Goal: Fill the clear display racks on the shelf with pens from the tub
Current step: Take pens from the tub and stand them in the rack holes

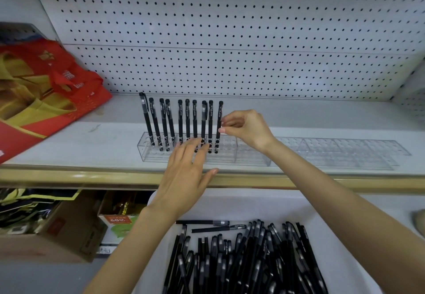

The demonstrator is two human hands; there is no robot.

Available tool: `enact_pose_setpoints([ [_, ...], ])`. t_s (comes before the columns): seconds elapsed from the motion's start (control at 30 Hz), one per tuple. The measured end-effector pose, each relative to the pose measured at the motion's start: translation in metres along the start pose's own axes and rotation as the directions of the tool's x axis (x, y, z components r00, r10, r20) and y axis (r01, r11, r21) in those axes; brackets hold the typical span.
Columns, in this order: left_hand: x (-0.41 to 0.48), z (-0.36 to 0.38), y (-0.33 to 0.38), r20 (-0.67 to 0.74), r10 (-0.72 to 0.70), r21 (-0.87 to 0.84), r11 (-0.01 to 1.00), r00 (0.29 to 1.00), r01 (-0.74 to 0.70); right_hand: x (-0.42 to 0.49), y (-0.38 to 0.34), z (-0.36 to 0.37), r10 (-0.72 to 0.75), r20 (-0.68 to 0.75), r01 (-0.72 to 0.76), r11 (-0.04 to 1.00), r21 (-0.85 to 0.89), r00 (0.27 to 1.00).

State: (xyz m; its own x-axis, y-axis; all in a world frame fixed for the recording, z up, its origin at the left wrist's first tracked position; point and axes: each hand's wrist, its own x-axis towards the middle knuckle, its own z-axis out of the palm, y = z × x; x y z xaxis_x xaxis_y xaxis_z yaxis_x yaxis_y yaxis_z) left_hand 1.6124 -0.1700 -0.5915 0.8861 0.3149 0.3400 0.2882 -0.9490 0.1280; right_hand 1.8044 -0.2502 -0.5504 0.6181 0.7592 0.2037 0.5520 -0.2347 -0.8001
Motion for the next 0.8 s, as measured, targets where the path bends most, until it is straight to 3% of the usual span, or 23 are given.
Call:
enact_pose_setpoints([
  [0.13,-0.005,-0.008,0.005,0.050,-0.008,0.010,1.000,0.999,0.008,-0.014,-0.004,-0.018,0.009,0.018,-0.007,0.995,-0.101,1.000],
  [0.23,-0.013,-0.014,0.015,0.062,-0.002,0.007,1.000,0.998,0.001,-0.033,-0.006,-0.031,-0.030,0.051,0.044,0.959,-0.281,0.998],
  [0.33,-0.026,-0.015,0.025,0.108,0.002,-0.009,1.000,0.994,-0.001,-0.064,-0.010,-0.042,-0.062,0.164,0.134,0.868,-0.477,0.985],
  [0.43,-0.044,-0.010,0.035,0.156,0.006,-0.007,1.000,0.988,-0.005,-0.101,-0.011,-0.048,-0.066,0.296,0.252,0.716,-0.652,0.953],
  [0.63,-0.076,0.002,0.053,0.206,0.029,-0.032,0.999,0.978,-0.022,-0.167,-0.004,-0.050,-0.048,0.379,0.321,0.637,-0.701,0.924],
  [0.8,-0.112,0.029,0.063,0.309,-0.061,-0.117,0.988,0.949,0.101,-0.220,0.025,-0.031,0.129,0.391,0.180,0.728,-0.661,0.911],
])
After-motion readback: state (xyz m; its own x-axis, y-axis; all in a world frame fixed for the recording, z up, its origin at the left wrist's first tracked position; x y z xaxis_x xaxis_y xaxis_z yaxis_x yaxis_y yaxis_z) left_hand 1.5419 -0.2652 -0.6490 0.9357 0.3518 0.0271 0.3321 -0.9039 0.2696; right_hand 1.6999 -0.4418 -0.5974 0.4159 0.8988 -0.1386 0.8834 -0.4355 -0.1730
